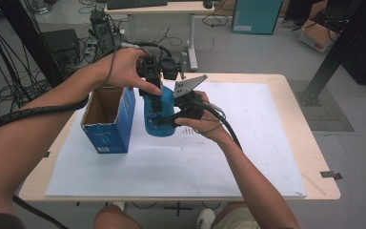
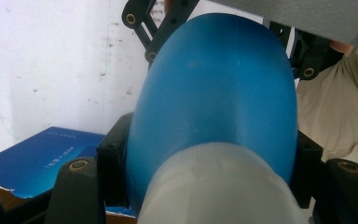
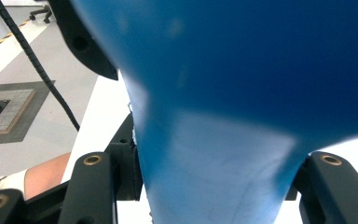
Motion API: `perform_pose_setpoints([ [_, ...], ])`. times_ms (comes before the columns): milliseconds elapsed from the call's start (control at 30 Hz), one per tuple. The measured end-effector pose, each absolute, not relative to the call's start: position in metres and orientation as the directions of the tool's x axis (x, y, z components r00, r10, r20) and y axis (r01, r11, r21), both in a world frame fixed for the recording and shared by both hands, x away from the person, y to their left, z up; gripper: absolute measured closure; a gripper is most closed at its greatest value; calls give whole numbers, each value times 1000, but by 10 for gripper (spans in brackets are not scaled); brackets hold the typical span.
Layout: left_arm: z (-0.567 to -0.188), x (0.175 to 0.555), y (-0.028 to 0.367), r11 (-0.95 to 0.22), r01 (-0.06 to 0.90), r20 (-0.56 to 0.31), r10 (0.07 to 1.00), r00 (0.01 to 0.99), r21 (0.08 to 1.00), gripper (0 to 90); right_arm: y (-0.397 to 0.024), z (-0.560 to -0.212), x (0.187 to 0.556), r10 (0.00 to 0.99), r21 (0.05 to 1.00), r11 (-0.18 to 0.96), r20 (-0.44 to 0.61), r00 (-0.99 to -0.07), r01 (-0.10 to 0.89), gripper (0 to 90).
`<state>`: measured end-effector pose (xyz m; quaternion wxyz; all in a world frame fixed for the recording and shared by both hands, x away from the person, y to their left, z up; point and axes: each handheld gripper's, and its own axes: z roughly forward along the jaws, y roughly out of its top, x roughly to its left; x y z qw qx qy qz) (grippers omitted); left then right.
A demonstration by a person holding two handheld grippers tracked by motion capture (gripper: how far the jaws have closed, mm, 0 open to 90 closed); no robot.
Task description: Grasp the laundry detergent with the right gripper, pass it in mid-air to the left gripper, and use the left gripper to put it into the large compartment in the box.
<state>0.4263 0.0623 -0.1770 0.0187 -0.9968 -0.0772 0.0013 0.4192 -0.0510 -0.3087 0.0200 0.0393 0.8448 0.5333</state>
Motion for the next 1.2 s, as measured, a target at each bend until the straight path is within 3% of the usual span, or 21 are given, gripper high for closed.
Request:
perform_pose_setpoints([
  [1200,-179,425,64,-986,163,14,163,987,-23,364,-50,-312,421,76,906,422,8,-997,39,421],
])
